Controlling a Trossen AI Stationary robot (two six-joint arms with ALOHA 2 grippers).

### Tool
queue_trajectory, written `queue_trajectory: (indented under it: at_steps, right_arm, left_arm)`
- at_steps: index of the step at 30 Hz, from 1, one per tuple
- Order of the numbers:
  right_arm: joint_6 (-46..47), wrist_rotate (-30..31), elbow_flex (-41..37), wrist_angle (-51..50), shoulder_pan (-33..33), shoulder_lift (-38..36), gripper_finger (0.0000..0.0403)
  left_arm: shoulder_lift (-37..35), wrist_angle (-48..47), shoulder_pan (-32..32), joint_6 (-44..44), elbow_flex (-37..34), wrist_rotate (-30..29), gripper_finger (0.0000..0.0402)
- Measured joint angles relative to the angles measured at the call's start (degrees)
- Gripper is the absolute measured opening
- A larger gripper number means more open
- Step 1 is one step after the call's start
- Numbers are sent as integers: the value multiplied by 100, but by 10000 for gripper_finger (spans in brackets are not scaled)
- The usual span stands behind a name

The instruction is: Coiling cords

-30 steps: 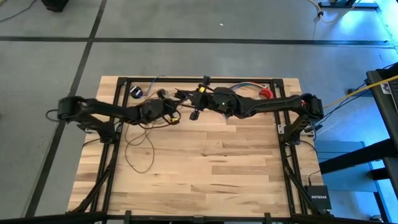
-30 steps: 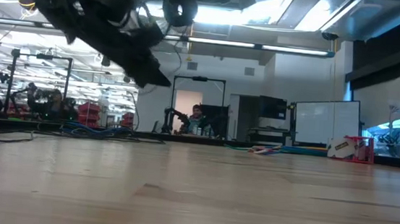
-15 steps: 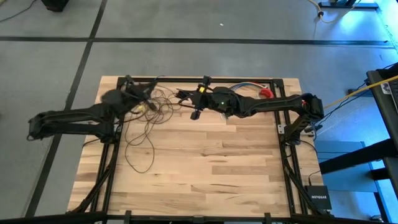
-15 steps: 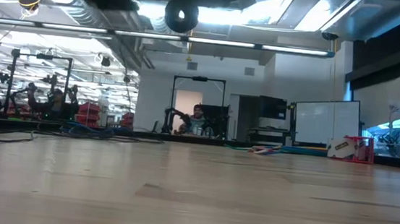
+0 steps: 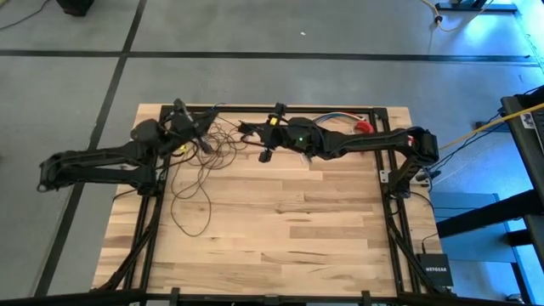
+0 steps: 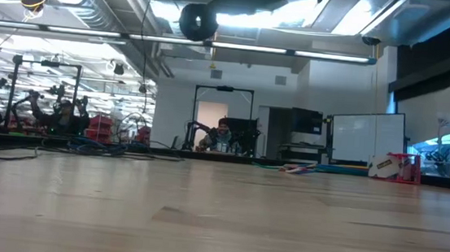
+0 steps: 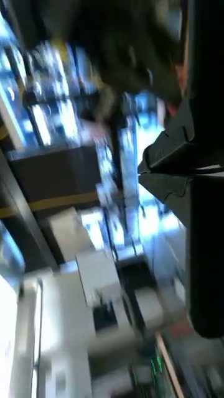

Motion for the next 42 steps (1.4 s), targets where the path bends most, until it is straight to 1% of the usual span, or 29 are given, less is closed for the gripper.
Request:
queue_trajectory:
  at_steps: [1,3,6,12,15,17,23,26,31,33,37,40,42]
  right_arm:
    - [8,17,2,64,-33,32,5]
    - [161,155,0,98,-112,38,5]
    - [532,199,0,176,-176,44,5]
    - [617,207,-9,274,-171,69,5]
    - [770,266,-9,291,-173,80,5]
    - [805,265,-9,317,-171,80,5]
    - [853,289,-11,371,-156,80,5]
    - [893,286,-11,440,-157,80,5]
    - [902,288,-22,484,-158,89,5]
    - [939,292,-22,490,-160,95,5]
    - [1018,308,-22,499,-167,97,5]
    - [1022,341,-22,541,-171,97,5]
    - [1030,344,-22,572,-171,97,5]
  left_arm:
    - [69,27,-29,-121,56,247,2]
    - [270,32,-138,-233,116,538,1]
    - [662,109,-353,-156,241,580,2]
    - [1541,422,-600,-122,614,442,3]
    - [1900,378,-743,-122,816,417,3]
    - [2100,391,-842,-109,940,287,3]
    - [2472,386,-1131,147,1020,-171,4]
    - [2572,420,-1203,210,1022,-227,4]
    - [2649,-23,-1216,163,1031,-291,4]
    - [2647,-302,-1225,142,1033,-496,4]
    - [2634,-743,-1263,144,1037,-1105,4]
    - [2609,-761,-1303,354,1037,-1645,4]
    - [2596,-740,-1333,505,1031,-1902,4]
